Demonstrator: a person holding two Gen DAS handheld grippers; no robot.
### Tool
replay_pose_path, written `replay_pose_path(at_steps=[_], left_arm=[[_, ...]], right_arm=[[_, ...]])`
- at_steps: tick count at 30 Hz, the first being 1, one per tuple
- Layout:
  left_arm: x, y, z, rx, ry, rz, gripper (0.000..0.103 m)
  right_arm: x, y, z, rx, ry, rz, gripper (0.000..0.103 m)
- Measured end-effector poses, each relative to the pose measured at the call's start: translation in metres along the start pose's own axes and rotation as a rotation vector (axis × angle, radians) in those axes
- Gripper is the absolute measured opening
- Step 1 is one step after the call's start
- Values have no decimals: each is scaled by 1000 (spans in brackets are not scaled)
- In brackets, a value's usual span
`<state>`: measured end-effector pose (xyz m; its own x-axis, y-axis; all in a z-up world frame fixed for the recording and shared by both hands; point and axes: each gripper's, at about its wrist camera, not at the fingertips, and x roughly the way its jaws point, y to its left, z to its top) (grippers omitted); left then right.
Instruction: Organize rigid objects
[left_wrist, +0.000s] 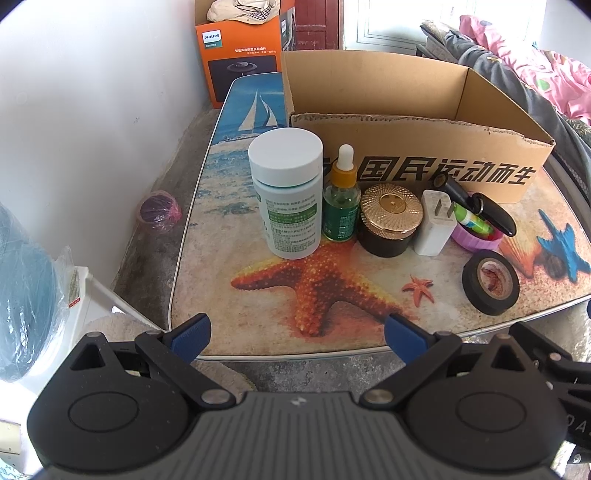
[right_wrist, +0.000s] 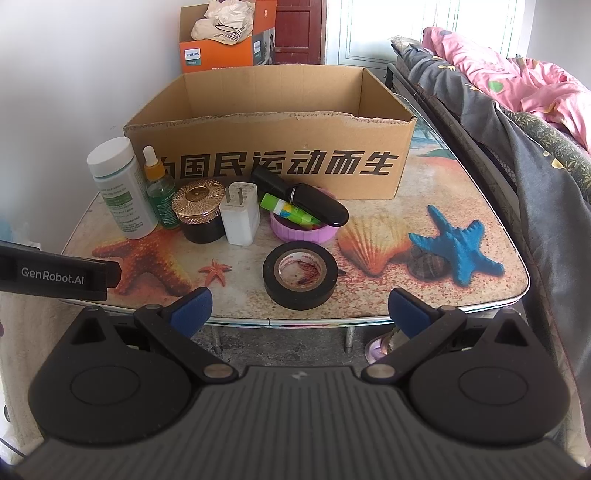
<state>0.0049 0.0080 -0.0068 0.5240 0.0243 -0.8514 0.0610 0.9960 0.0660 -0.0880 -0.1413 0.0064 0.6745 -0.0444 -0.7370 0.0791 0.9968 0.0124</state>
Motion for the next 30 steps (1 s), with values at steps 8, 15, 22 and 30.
replay_pose_path(at_steps=[8,15,22,30], left_arm=[[1,0,0,1,2,2,101],[1,1,0,1,2,1,101],[2,1,-1,5,6,1,101],[3,-2,0,15,16,2,101]], right_arm=[[1,1,0,1,-2,3,102],[1,1,0,3,-2,4,102],[1,1,-1,9,1,11,102],[2,-1,-2,21,2,13,102]])
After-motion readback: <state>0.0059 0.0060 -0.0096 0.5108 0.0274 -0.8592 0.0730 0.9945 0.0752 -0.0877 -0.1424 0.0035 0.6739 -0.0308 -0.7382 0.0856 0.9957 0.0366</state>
